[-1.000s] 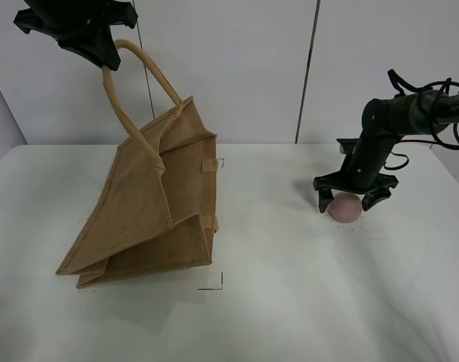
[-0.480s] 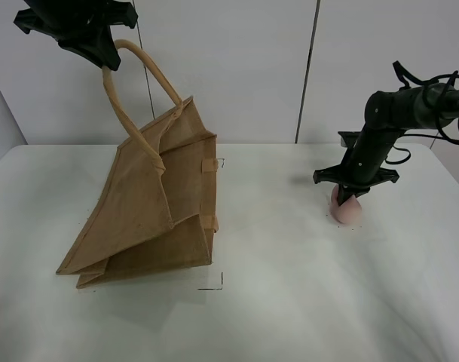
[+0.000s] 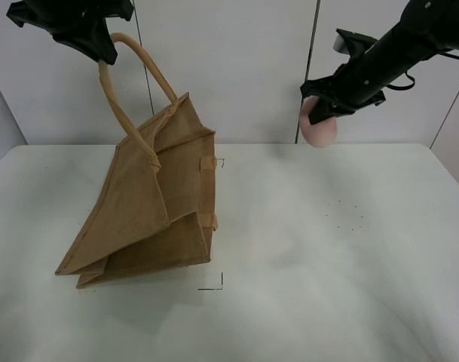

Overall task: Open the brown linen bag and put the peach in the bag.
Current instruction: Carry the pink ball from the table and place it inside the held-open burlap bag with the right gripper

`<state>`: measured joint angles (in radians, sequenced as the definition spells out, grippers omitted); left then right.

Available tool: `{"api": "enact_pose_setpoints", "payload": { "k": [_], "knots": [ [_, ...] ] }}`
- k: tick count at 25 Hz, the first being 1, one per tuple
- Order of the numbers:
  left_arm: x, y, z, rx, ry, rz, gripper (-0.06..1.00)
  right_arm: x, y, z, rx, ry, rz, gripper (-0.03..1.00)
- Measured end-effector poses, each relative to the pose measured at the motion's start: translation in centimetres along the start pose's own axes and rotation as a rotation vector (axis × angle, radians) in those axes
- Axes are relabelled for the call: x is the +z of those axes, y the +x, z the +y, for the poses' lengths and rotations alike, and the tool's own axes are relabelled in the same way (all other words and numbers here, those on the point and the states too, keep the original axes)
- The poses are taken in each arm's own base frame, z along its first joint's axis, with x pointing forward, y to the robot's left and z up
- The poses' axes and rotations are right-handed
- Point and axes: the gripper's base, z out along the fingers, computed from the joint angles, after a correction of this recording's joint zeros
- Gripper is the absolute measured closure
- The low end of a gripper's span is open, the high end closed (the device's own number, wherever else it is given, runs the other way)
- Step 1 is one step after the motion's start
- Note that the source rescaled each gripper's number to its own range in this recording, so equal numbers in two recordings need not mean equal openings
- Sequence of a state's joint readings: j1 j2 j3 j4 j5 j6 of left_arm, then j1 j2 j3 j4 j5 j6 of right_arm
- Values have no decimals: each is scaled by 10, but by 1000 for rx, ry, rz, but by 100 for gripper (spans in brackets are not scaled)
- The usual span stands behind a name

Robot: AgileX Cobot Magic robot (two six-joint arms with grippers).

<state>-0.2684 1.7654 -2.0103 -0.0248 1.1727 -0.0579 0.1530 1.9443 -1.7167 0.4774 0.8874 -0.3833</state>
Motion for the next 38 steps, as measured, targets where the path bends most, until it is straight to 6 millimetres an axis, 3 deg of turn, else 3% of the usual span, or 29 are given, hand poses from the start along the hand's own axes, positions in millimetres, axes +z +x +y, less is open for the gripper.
{"api": "enact_pose_setpoints", "payload": {
  "k": [3, 9, 12, 15, 21, 25, 28, 38],
  "knots": [
    [-9, 1, 0, 1, 1, -20, 94, 9, -2, 35, -80, -88, -14, 97],
    [-16, 2, -1, 2, 2, -33, 94, 32, 0, 124, -287, -206, -96, 97],
    [-16, 2, -1, 5, 2, -34, 94, 49, 5, 159, -376, -227, -145, 97],
    [-16, 2, -1, 5, 2, -34, 94, 73, 15, 180, -414, -235, -155, 97],
    [-16, 2, -1, 6, 2, -34, 94, 131, 35, 187, -397, -212, -153, 97],
    [-16, 2, -1, 6, 2, -34, 94, 159, 47, 187, -380, -212, -150, 97],
    [-16, 2, -1, 6, 2, -34, 94, 174, 55, 187, -376, -229, -138, 97],
    [-16, 2, -1, 6, 2, -34, 94, 194, 63, 185, -397, -247, -177, 96]
  ]
}}
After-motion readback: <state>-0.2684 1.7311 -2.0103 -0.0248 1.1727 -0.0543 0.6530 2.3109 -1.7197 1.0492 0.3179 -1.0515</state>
